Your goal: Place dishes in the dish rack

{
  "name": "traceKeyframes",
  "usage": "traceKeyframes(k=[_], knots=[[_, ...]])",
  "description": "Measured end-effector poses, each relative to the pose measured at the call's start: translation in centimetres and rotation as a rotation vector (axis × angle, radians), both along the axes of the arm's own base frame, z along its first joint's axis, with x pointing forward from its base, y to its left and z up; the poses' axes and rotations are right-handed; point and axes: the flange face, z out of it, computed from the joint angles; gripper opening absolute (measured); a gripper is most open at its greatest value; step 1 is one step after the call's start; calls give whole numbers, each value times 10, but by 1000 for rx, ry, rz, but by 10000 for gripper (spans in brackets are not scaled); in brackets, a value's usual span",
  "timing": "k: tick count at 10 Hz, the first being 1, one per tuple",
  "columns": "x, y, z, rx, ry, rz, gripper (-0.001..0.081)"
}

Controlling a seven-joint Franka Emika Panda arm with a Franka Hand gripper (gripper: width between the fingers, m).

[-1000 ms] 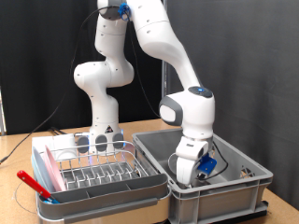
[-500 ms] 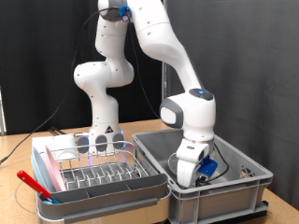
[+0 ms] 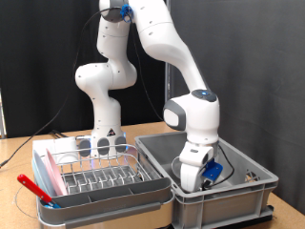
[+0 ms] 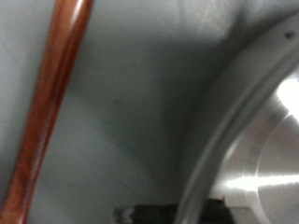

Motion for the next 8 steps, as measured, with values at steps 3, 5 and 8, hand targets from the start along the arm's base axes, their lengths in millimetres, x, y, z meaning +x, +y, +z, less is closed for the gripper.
traceKeyframes(k=[3,5,8], knots=[[6,1,22,71,27,37,4],[9,0,51,129,-7,61,4],[9,-7,98,164,-31,75,4]])
